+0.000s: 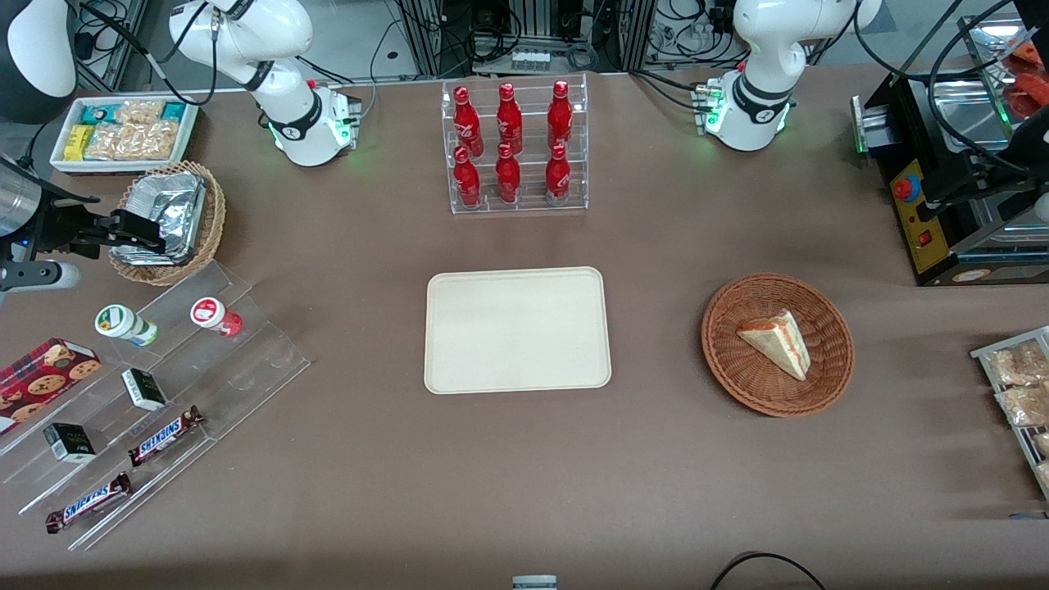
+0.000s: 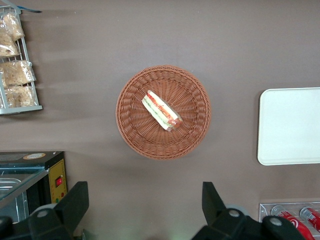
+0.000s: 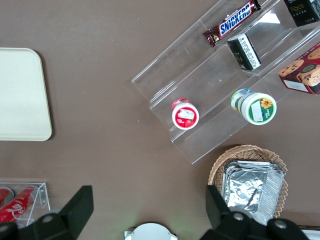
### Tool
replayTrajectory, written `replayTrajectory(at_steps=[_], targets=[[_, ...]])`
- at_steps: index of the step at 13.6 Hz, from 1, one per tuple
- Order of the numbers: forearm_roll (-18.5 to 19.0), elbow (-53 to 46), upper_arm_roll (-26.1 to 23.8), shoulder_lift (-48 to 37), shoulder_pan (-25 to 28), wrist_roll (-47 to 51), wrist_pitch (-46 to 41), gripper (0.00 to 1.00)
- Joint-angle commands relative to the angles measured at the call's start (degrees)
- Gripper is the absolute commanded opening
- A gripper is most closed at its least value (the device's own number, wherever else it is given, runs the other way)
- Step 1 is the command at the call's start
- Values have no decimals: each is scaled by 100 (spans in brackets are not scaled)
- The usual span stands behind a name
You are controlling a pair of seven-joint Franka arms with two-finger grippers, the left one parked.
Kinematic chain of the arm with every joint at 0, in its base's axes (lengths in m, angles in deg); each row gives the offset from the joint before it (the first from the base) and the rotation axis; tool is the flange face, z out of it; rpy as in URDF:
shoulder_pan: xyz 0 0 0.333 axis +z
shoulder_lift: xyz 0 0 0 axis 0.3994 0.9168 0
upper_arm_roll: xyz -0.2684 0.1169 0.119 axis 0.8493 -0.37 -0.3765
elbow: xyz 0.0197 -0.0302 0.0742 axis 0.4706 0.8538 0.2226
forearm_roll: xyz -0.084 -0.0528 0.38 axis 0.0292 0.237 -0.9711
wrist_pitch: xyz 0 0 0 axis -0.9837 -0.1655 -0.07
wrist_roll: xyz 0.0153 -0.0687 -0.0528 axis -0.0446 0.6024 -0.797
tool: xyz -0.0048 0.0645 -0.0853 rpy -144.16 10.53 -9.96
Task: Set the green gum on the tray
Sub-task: 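Move the right gripper over the acrylic rack toward the green gum tub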
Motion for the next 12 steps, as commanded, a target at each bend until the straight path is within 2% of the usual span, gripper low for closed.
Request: replayTrajectory(at_steps=[1, 7, 12], targets=[[-27, -176, -20, 146, -22, 151, 63, 100], [-28, 157, -11, 164, -92, -155, 423, 100], [7, 833, -2, 129, -592, -1770, 1248, 100]])
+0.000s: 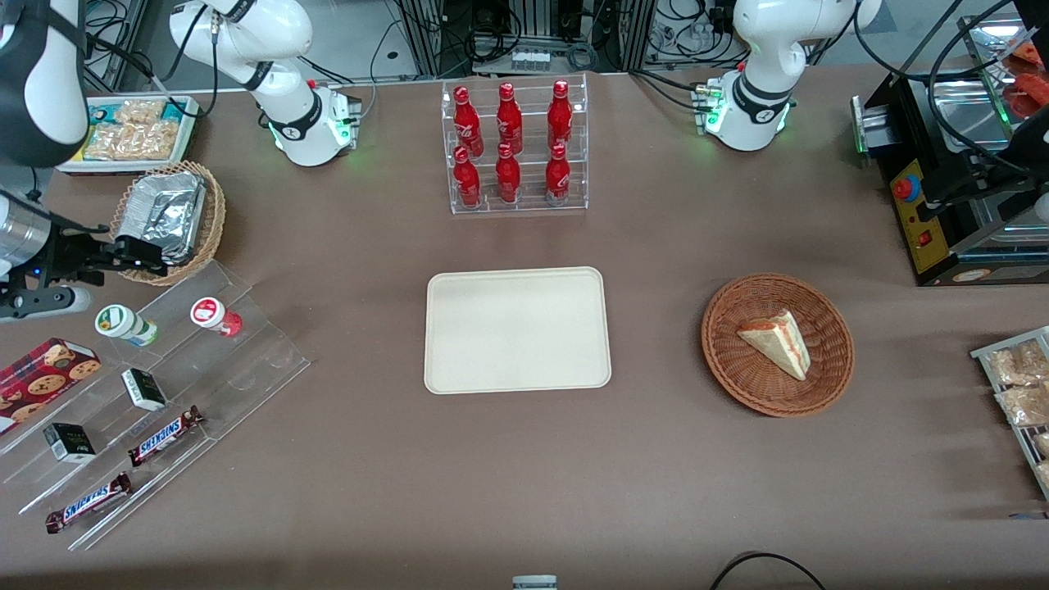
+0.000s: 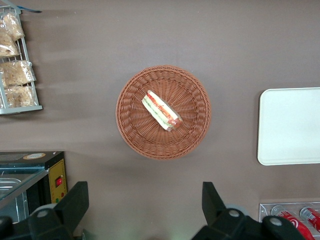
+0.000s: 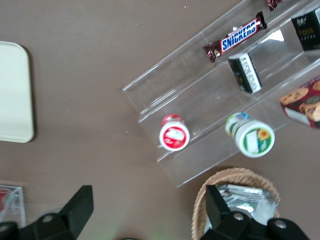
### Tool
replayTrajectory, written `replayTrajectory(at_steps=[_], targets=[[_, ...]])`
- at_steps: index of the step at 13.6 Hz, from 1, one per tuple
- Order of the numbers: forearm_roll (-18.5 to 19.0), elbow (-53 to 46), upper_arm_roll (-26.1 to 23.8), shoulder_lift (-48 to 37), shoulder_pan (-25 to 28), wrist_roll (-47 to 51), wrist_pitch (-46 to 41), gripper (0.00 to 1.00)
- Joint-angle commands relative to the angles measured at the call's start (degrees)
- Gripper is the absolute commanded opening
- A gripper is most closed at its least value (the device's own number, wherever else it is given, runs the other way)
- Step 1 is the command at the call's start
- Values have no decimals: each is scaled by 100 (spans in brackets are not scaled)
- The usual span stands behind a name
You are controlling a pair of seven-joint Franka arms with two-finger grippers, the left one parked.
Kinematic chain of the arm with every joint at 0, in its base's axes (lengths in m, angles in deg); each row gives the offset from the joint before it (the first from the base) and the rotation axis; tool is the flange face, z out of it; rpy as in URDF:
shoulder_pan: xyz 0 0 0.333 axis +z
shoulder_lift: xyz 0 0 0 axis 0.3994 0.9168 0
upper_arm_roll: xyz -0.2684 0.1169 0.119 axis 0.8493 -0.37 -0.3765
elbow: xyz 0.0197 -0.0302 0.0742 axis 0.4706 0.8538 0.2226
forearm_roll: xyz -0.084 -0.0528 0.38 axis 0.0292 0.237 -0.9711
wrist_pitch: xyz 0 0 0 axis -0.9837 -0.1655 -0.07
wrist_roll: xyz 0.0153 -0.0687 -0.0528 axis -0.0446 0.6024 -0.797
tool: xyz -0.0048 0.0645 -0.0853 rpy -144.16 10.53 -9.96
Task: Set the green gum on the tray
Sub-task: 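Move the right gripper over the acrylic rack toward the green gum tub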
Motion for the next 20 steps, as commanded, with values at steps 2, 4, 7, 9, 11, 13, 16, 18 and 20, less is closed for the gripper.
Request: replayTrajectory(at_steps=[2, 4, 7, 9, 11, 13, 16, 18, 20], targets=[[34, 510, -12, -81, -485, -1412, 661, 100], [35, 721, -12, -72, -740, -2168, 1038, 100], [35, 845, -12, 112, -1056, -3564, 1461, 100], [35, 871, -13, 262, -1189, -4122, 1628, 100], [35, 976, -12, 306, -1215, -4376, 1856, 100], [35, 1117, -21, 376, -1321, -4728, 2129, 100], [17, 1284, -21, 473, -1417, -5080, 2472, 100], [0, 1451, -21, 508, -1479, -5177, 2691, 100], [-18, 1600, -21, 526, -1514, -5230, 2876, 100]])
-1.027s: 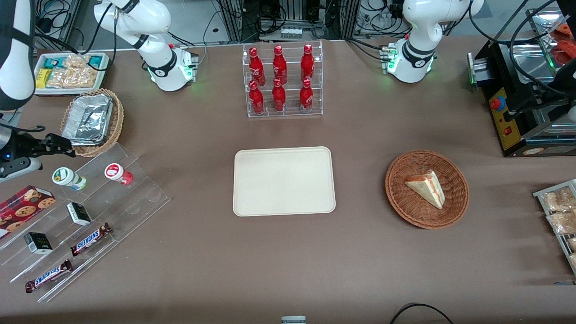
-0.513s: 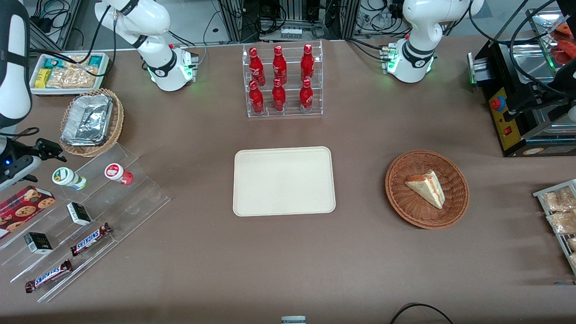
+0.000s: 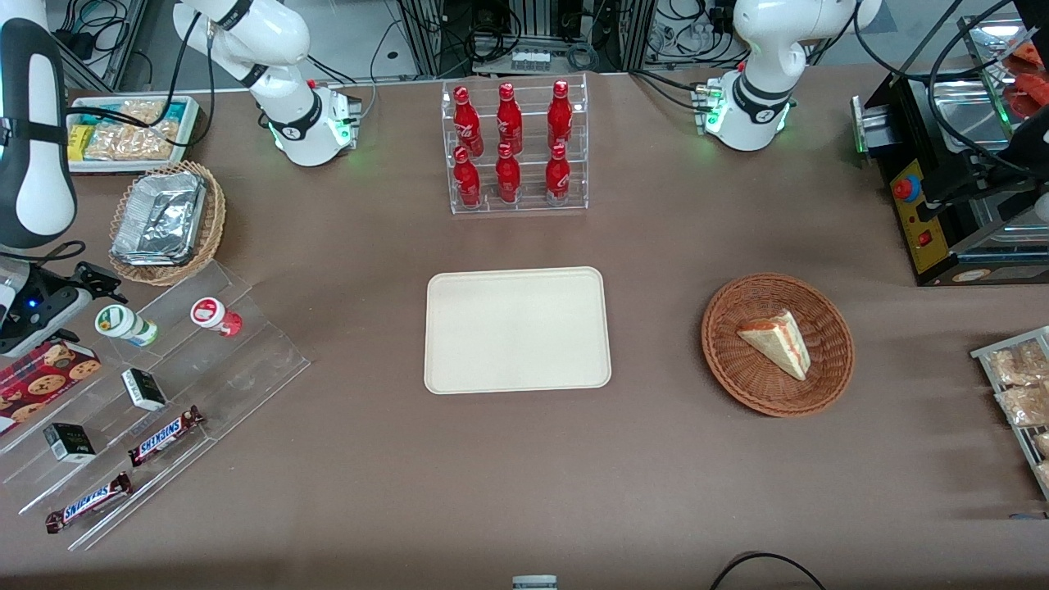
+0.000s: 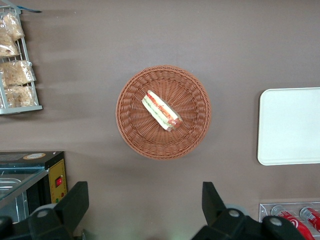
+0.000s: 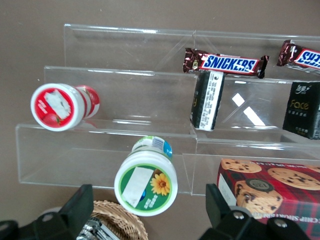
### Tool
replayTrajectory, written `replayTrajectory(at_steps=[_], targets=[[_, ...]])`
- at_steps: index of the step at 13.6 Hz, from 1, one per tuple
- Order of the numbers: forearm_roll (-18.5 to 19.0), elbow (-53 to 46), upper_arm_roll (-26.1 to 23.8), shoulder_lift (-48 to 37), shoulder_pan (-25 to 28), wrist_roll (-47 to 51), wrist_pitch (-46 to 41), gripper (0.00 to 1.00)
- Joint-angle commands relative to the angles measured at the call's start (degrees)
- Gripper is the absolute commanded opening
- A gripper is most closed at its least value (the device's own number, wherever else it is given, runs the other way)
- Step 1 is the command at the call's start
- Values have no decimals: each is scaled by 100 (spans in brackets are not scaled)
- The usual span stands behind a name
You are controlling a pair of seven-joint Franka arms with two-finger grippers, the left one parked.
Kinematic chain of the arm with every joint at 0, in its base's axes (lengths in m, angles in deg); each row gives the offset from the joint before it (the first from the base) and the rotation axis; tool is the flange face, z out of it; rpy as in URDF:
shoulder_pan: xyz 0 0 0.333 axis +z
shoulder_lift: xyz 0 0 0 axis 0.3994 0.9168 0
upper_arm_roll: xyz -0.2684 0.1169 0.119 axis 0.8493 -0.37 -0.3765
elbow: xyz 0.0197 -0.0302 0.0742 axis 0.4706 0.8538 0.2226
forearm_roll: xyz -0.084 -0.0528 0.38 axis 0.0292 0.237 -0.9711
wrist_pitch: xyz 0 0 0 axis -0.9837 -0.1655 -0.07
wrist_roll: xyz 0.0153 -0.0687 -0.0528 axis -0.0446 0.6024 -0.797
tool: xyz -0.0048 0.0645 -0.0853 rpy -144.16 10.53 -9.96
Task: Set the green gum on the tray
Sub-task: 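Lower the right gripper and close it on the green-labelled gum tub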
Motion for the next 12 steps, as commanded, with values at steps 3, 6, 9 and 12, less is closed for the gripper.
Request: replayTrajectory(at_steps=[3, 6, 9, 12], targets=[[-36, 289, -41, 30, -85, -144, 429, 100], [-159, 298, -41, 127, -76, -144, 482, 95], [-160, 298, -49, 145, -76, -135, 482, 25], [-160, 289, -41, 127, -76, -74, 447, 0]])
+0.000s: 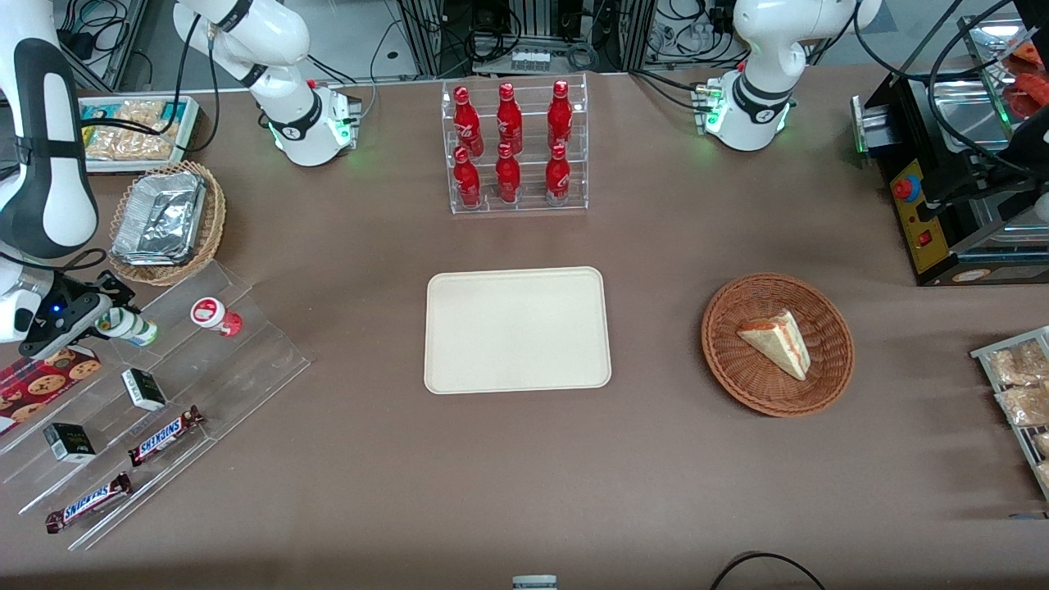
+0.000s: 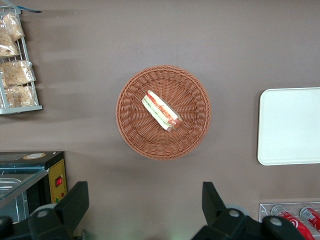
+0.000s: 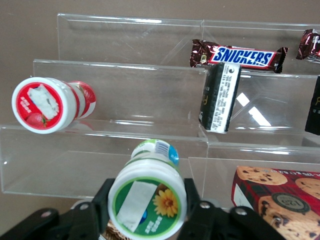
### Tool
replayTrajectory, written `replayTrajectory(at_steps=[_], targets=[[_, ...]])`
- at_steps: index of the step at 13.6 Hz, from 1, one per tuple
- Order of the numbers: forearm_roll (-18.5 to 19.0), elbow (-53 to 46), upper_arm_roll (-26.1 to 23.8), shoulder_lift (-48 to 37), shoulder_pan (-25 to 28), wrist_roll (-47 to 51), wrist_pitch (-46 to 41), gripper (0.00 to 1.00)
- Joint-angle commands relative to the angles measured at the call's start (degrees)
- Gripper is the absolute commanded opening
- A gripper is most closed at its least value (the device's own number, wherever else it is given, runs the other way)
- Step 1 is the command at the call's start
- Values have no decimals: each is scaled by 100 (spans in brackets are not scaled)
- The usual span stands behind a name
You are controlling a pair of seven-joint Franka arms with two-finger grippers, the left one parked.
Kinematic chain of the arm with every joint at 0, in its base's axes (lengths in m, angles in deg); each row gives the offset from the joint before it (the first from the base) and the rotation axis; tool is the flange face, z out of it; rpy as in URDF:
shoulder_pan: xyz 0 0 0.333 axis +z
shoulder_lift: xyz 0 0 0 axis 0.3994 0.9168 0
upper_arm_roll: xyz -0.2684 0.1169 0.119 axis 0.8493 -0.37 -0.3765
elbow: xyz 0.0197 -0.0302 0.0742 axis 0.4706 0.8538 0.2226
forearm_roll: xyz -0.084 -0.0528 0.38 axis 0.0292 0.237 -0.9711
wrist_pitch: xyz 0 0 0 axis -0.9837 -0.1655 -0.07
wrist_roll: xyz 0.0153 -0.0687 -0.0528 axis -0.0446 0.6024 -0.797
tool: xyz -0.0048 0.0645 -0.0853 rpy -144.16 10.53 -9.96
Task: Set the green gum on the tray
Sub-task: 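Lower the right gripper and close it on the green-labelled gum tub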
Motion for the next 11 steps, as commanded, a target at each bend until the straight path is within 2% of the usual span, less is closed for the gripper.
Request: replayTrajectory(at_steps=[1, 6, 11], targets=[[-116, 32, -24, -33, -54, -59, 107, 0], [-116, -300, -85, -209, 34, 248, -427, 0], [-116, -609, -94, -270, 560, 1143, -815, 0]])
